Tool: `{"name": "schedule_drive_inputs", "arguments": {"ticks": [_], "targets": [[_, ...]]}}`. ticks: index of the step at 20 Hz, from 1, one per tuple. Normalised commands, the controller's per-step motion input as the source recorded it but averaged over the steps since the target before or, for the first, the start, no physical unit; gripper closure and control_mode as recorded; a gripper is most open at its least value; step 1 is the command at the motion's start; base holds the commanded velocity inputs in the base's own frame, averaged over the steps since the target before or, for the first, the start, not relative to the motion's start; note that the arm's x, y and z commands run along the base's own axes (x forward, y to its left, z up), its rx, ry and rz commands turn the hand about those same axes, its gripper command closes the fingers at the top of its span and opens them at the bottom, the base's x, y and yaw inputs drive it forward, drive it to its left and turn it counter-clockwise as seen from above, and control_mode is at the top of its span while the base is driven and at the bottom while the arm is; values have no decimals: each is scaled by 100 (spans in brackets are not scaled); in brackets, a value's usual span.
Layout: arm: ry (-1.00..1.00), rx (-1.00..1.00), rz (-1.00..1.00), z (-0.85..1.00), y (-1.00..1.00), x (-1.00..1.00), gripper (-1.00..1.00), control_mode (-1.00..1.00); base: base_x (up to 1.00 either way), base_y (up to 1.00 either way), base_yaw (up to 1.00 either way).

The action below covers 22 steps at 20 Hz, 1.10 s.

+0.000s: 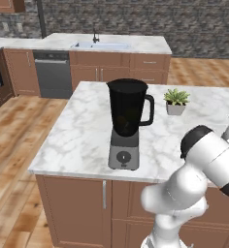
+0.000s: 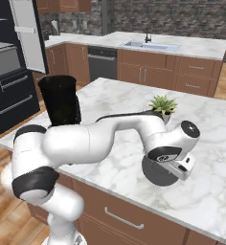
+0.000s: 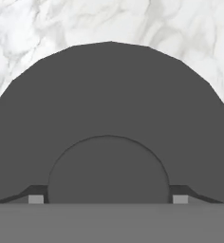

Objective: Grab the lemon and lime from the fridge, place them in the blender, close the lid, and turn on the blender to create a marinade.

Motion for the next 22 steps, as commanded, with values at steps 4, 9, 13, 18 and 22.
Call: {"name": "schedule_drive_inputs", "arguments": {"ticks": [4,9,13,18,22], "targets": [[-4,-5,4,91,54,-1,100,-100,0,0,0],[9,-13,7,83,62,0,100,-100,0,0,0],[6,-15,3,81,69,0,100,-100,0,0,0],[0,-15,0,82,62,2,100,-100,0,0,0],[3,-11,0,91,57,12,100,-100,0,0,0]]}}
